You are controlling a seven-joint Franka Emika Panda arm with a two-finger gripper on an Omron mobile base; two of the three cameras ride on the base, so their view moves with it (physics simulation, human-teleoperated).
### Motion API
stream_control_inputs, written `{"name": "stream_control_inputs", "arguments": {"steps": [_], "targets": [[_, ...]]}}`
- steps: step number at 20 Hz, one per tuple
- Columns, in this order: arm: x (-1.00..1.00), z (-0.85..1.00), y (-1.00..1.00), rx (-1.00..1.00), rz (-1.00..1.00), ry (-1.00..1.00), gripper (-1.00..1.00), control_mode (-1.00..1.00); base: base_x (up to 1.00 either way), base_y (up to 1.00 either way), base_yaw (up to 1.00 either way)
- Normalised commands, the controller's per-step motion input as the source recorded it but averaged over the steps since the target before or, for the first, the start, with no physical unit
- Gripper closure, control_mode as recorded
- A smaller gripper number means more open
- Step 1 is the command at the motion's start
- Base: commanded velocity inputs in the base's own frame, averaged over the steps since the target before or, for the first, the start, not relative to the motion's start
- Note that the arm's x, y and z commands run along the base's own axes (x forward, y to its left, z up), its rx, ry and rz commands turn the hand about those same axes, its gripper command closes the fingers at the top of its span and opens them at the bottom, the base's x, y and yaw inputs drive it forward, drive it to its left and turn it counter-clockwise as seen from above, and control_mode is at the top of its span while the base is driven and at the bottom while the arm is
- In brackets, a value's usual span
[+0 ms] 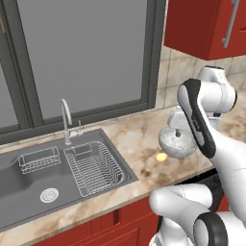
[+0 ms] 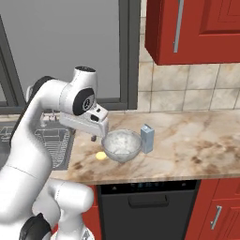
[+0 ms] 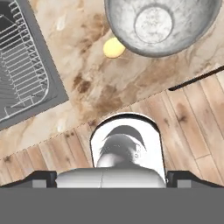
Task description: Gather the eggs and milk located in the vicinity of the sink area and place them right next to the bowl.
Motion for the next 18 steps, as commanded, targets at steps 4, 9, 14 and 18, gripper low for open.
{"name": "stream_control_inputs", "arguments": {"steps": [4,9,14,18], "targets": [[-1.0,0.01,0.56,-0.14,0.21,-0.08,-1.0,-1.0,0.0,0.0,0.0],[-0.65,0.0,0.31,-0.11,0.09,-0.13,-1.0,-1.0,0.0,0.0,0.0],[0.0,0.0,0.0,0.0,0.0,0.0,-1.0,-1.0,0.0,0.0,0.0],[-0.03,0.0,0.0,0.0,0.0,0.0,-1.0,-1.0,0.0,0.0,0.0]]}}
